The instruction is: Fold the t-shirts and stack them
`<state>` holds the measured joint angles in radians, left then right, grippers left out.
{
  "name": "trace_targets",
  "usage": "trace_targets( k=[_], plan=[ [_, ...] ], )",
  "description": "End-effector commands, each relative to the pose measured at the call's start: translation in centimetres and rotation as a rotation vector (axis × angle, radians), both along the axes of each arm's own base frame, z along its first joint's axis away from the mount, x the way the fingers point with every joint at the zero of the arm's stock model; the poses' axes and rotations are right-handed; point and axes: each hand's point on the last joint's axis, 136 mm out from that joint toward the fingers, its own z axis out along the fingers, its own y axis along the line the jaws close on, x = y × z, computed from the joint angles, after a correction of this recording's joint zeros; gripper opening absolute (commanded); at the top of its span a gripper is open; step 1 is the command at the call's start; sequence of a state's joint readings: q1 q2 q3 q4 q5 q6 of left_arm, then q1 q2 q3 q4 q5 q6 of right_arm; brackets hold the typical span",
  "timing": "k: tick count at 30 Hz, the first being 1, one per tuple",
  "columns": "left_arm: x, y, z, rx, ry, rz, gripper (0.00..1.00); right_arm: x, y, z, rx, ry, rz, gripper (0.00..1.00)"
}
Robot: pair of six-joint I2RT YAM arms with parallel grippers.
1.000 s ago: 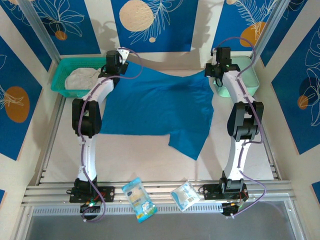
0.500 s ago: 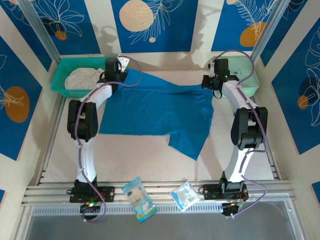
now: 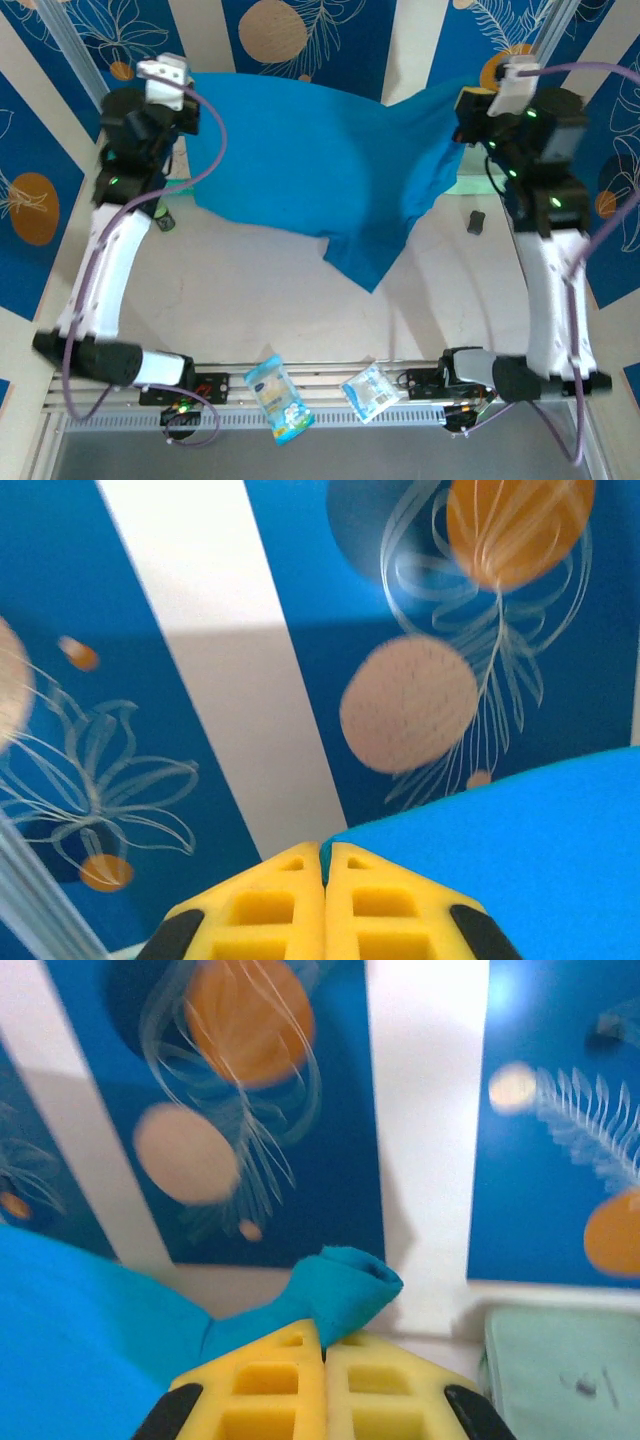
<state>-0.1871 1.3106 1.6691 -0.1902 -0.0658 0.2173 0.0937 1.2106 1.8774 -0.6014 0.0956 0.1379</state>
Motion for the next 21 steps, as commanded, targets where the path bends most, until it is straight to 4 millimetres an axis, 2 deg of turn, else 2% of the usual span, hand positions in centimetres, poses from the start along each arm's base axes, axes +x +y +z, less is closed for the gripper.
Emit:
trace_targets(
  k=[1, 6, 9, 11, 15, 18, 21],
  plan=[
    [-5.5, 0.8, 1.3, -0.022, 0.015, -0.014, 0.00, -5.9, 1.0, 2.9, -0.012, -0.034, 0.071, 0.00],
    [-15.0, 2.7, 6.3, -0.072, -0.121, -0.015, 0.00, -14.9, 1.3, 9.6, 0.034, -0.200, 0.157, 0.00],
    [-19.5, 3.7, 8.3, -0.093, -0.189, -0.008, 0.00, -18.9, 1.1, 12.5, 0.057, -0.290, 0.184, 0.00],
    [-21.8, 4.5, 9.5, -0.096, -0.232, 0.010, 0.00, -20.9, 0.7, 13.7, 0.074, -0.342, 0.182, 0.00],
    [-25.0, 5.7, 11.1, -0.082, -0.281, 0.049, 0.00, -23.3, 0.3, 14.8, 0.089, -0.410, 0.167, 0.00],
    [-25.9, 6.0, 11.6, -0.068, -0.293, 0.065, 0.00, -24.0, -0.2, 15.0, 0.088, -0.427, 0.140, 0.00],
    [-26.0, 6.2, 11.8, -0.058, -0.292, 0.074, 0.00, -23.8, -0.5, 15.0, 0.080, -0.431, 0.112, 0.00]
  ],
)
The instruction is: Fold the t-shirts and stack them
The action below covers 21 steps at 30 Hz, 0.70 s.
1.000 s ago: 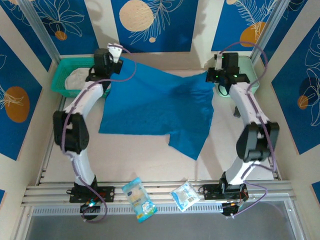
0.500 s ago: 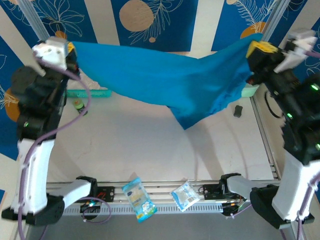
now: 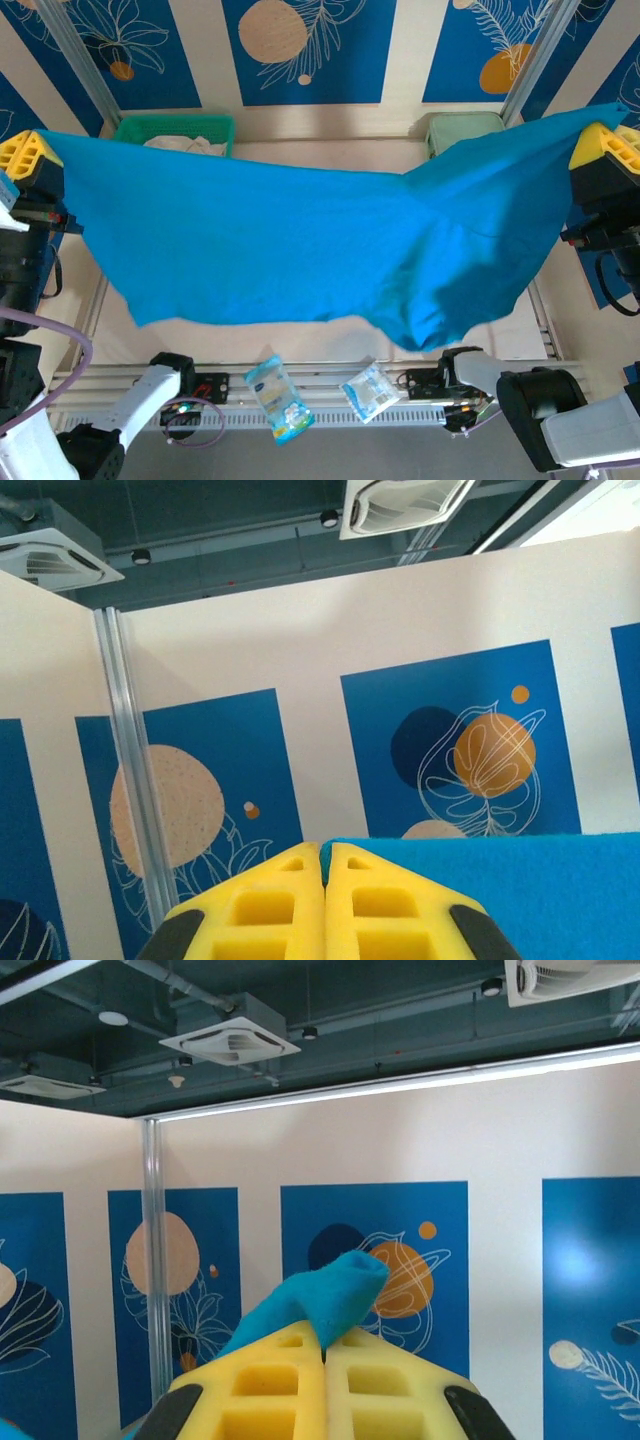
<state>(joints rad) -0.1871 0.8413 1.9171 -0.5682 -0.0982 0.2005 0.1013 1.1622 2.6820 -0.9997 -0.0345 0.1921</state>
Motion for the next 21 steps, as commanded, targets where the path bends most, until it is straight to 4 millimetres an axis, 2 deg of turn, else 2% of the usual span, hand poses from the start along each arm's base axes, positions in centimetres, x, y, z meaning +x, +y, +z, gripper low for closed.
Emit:
trace_targets(
  k=[1, 4, 7, 10, 13, 16, 19, 21],
  plan=[
    [1.0, 0.5, -0.6, 0.024, 0.043, 0.049, 0.00, 0.8, -0.6, 0.0, 0.017, 0.011, -0.039, 0.00],
    [1.6, 0.4, -0.7, 0.030, 0.050, 0.054, 0.00, 2.3, -0.8, -0.2, 0.007, 0.031, -0.068, 0.00],
    [3.1, 0.1, -1.2, 0.037, 0.070, 0.054, 0.00, 4.9, -1.3, -0.8, -0.010, 0.072, -0.120, 0.00],
    [5.8, -0.4, -2.4, 0.053, 0.116, 0.053, 0.00, 8.5, -1.8, -2.1, -0.036, 0.144, -0.176, 0.00],
    [9.7, -1.2, -4.8, 0.070, 0.187, 0.051, 0.00, 13.0, -2.3, -4.3, -0.067, 0.246, -0.232, 0.00],
    [14.8, -2.4, -8.7, 0.084, 0.282, 0.036, 0.00, 19.0, -2.9, -8.0, -0.108, 0.385, -0.306, 0.00],
    [20.7, -3.7, -13.9, 0.093, 0.391, 0.018, 0.00, 26.1, -3.6, -12.8, -0.162, 0.521, -0.381, 0.00],
    [25.2, -4.6, -18.2, 0.098, 0.477, 0.010, 0.00, 31.6, -3.7, -16.9, -0.195, 0.611, -0.402, 0.00]
  ],
)
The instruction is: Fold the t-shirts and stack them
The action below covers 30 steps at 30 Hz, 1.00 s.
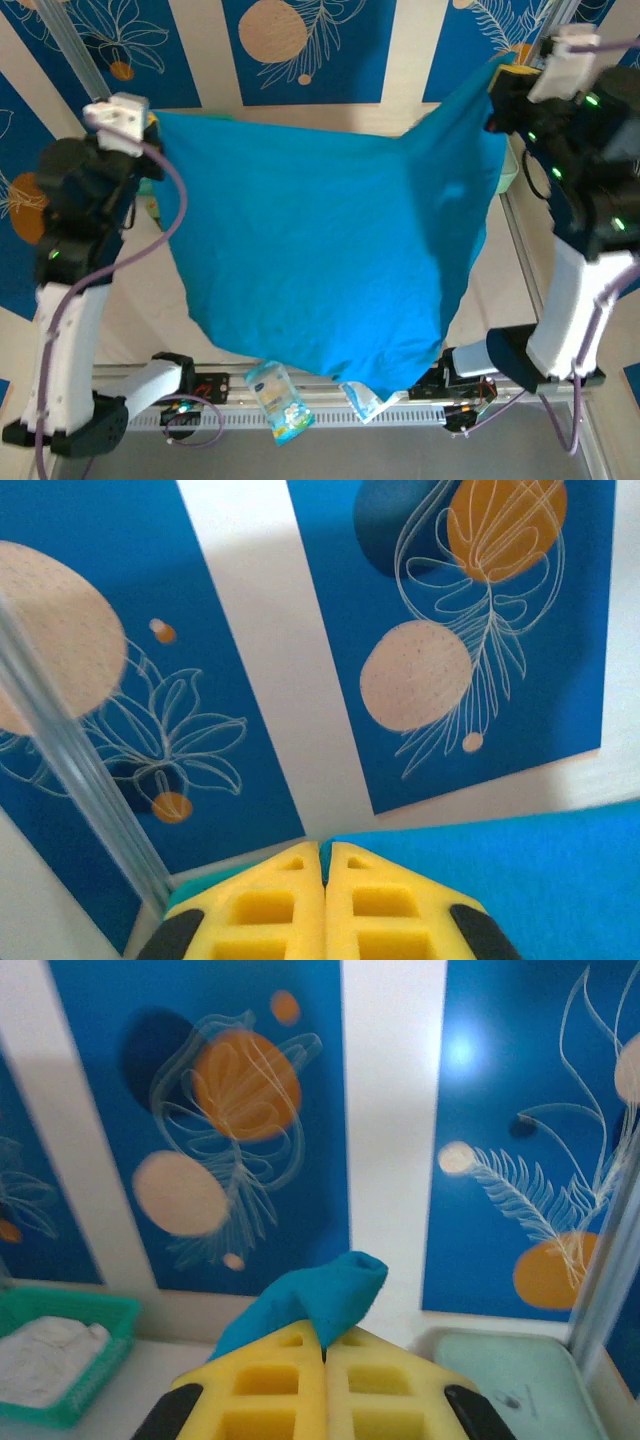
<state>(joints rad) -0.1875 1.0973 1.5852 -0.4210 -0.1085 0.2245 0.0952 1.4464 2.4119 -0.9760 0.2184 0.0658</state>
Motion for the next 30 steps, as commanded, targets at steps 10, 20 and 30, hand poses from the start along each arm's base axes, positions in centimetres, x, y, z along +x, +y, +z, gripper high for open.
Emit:
trace_targets(
  k=[10, 20, 30],
  plan=[
    [24.9, -3.3, -23.5, 0.054, 0.275, 0.082, 0.00, 29.8, -0.8, -23.4, -0.173, 0.336, -0.101, 0.00],
    [33.8, -4.6, -33.8, 0.100, 0.328, 0.097, 0.00, 38.0, -1.1, -33.5, -0.156, 0.315, -0.106, 0.00],
    [35.2, -4.3, -35.5, 0.145, 0.325, 0.094, 0.00, 37.7, -0.8, -33.5, -0.095, 0.328, -0.076, 0.00]
  ],
)
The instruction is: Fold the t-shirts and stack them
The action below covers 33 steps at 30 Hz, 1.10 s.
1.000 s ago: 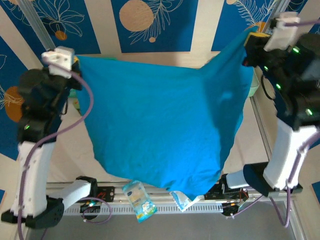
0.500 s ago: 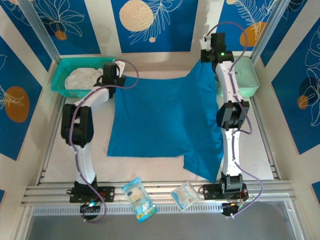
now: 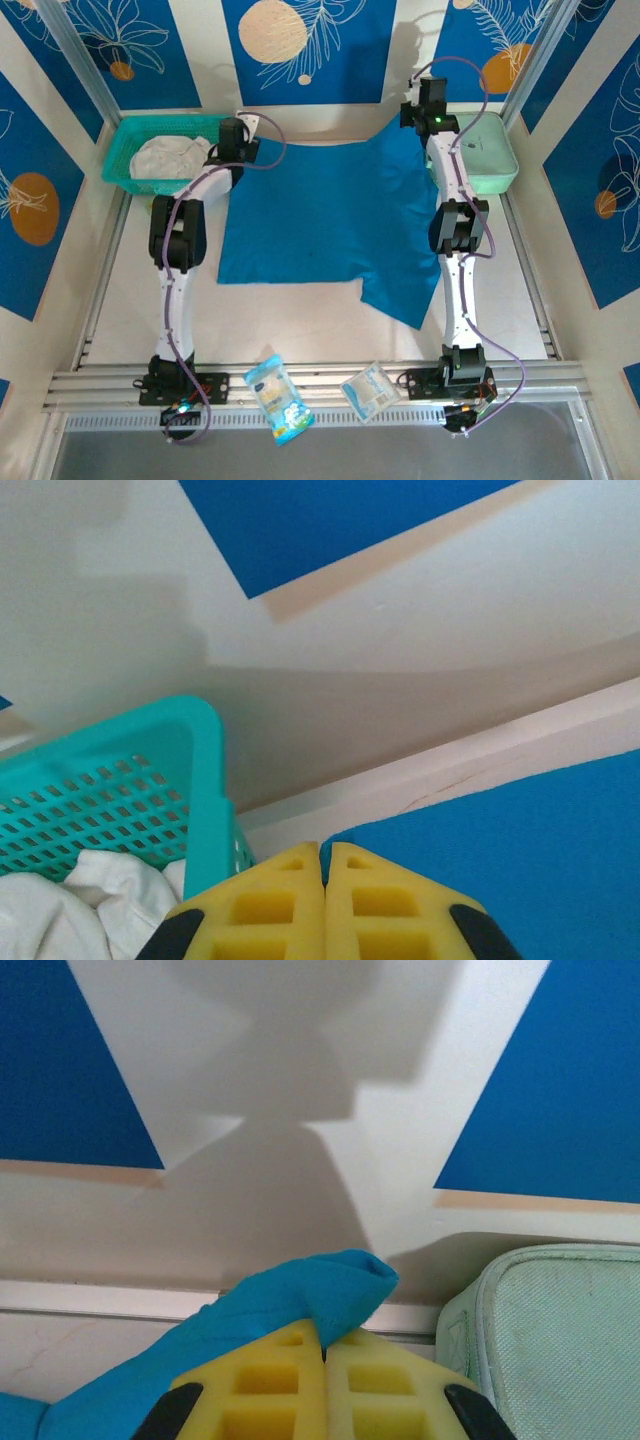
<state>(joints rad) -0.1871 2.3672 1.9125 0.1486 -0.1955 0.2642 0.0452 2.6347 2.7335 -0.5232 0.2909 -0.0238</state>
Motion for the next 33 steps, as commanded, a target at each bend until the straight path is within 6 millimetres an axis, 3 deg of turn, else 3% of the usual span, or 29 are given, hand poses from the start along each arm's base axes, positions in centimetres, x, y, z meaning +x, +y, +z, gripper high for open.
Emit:
trace_targets(
  k=[1, 6, 15, 24, 33],
  plan=[
    [0.7, 0.6, 0.6, 0.025, -0.035, 0.008, 0.00, -0.8, 0.5, 4.5, 0.043, -0.067, 0.016, 0.00],
    [-0.2, 1.1, 1.0, 0.038, -0.055, 0.011, 0.00, -2.6, 0.8, 3.7, 0.071, 0.004, 0.022, 0.00],
    [-1.5, 2.2, 1.6, 0.062, -0.068, 0.014, 0.00, -6.9, 1.4, 5.1, 0.117, -0.023, 0.050, 0.00],
    [-2.4, 2.2, 2.9, 0.053, -0.105, 0.006, 0.00, -10.0, 0.4, 2.8, 0.136, 0.021, 0.014, 0.00],
    [-4.0, 2.4, 2.8, 0.063, -0.100, -0.008, 0.00, -12.6, -0.8, 1.9, 0.186, 0.035, -0.013, 0.00]
  ],
)
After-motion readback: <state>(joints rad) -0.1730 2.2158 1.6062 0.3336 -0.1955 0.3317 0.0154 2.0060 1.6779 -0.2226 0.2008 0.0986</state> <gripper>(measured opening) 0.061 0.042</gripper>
